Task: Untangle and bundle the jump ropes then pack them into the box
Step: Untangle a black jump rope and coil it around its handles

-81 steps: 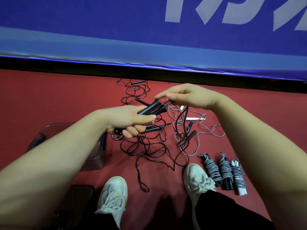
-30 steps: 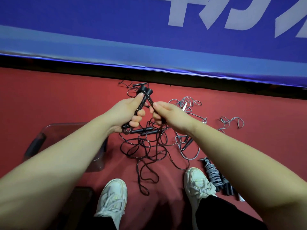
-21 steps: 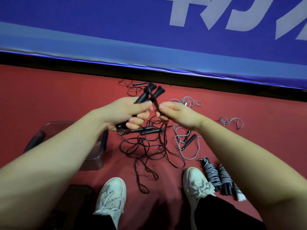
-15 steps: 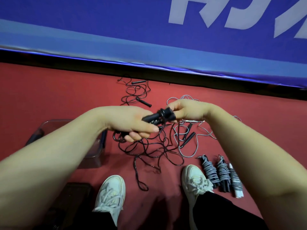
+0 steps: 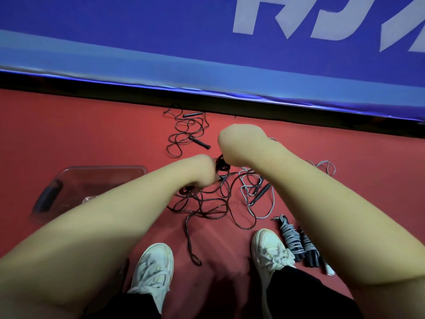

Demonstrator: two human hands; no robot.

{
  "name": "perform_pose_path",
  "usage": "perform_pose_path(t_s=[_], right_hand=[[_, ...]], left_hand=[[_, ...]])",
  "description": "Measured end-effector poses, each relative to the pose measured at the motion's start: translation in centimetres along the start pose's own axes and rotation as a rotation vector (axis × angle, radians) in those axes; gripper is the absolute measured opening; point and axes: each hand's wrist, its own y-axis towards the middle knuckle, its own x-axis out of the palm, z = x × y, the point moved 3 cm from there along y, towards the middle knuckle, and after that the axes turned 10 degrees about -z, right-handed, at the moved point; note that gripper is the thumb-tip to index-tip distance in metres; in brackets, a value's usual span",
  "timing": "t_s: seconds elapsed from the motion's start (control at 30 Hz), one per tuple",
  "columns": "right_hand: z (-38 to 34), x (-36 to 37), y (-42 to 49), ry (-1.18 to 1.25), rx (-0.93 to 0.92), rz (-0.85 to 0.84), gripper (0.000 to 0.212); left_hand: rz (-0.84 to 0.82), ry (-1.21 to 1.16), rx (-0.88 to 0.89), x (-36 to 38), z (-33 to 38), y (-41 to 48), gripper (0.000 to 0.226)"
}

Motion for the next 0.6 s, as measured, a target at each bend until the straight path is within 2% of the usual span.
perform_pose_path(t_s=[0.07, 0.17, 0.27, 0.33, 0.43, 0.5, 0.6], right_hand=[[-0.2, -0.5, -0.7, -0.022, 0.019, 0.068, 0.012], [-0.3, -0.6, -1.3, -0.073, 0.024, 0.123, 0.028], [-0.5, -0.5, -1.6, -0.114, -0.008, 0.231, 0.032], [-0.7, -0.6, -2.0, -0.134, -0.034, 0.296, 0.032], [-1.0, -0.5, -1.9, -0.142, -0.059, 0.332, 0.031], [-0.7, -0.3, -1.7, -0.037, -0.067, 0.364, 0.026], [0.6, 0.2, -1.2, 0.396, -0.08, 0.395, 0.031]], left_hand=[[0.035, -0.138, -0.006, -0.5, -0.7, 0.3, 0.022], [0.105, -0.364, 0.013, -1.4, -1.8, 0.5, 0.026], [0.105, -0.521, 0.055, -1.7, -2.4, 0.4, 0.026], [0.118, -0.565, 0.068, -1.9, -2.4, 0.4, 0.022], [0.189, -0.488, 0.022, -2.3, -2.5, 0.4, 0.028], [0.261, -0.492, 0.026, -2.9, -2.8, 0.3, 0.028], [0.366, -0.587, 0.07, -3.9, -3.9, 0.4, 0.025]])
